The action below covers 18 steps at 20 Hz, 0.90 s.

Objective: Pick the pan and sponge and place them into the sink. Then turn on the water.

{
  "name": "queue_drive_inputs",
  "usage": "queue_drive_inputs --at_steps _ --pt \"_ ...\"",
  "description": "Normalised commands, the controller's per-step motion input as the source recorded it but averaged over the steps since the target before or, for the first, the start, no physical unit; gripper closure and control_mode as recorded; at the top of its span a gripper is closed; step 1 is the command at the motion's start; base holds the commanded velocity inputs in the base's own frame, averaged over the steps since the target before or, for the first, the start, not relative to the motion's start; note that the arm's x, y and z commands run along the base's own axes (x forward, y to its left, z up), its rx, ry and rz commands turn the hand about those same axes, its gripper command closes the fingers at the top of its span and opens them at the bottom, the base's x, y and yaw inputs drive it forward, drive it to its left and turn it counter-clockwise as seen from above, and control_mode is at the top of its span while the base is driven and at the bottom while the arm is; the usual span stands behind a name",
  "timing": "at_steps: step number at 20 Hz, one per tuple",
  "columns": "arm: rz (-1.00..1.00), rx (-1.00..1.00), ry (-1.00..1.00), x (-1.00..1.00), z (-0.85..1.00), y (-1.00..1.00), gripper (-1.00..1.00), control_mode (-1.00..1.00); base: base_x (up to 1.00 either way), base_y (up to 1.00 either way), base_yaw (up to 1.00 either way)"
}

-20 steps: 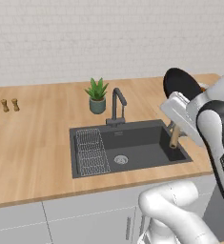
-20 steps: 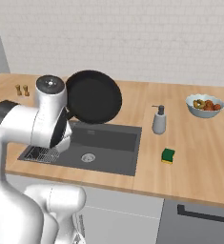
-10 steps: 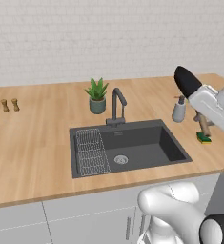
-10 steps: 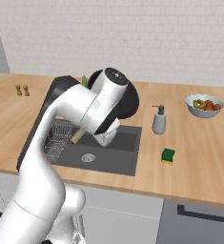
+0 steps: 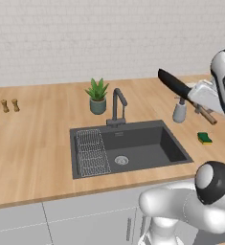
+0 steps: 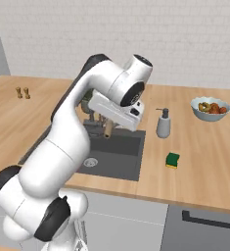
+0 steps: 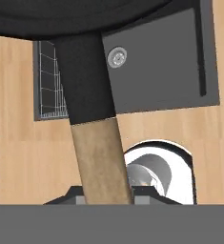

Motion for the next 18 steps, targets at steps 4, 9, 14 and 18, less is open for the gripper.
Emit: queue_drive_inputs --at_steps 4,9,14,18 --pt "0.16 -0.19 -0.22 0.38 -0.47 -0.07 1.00 -1.00 0.00 0.00 0.00" --pt "0.08 -0.31 -0.17 0.24 -0.62 0.00 1.00 -1.00 0.00 0.00 0.00" --pt "0.15 -0.28 -0.08 0.04 -0.44 -0.14 1.00 -1.00 0.00 0.00 0.00" --pt "0.19 -0.10 -0.01 0.00 -0.29 -0.31 1.00 -1.00 0.00 0.00 0.00"
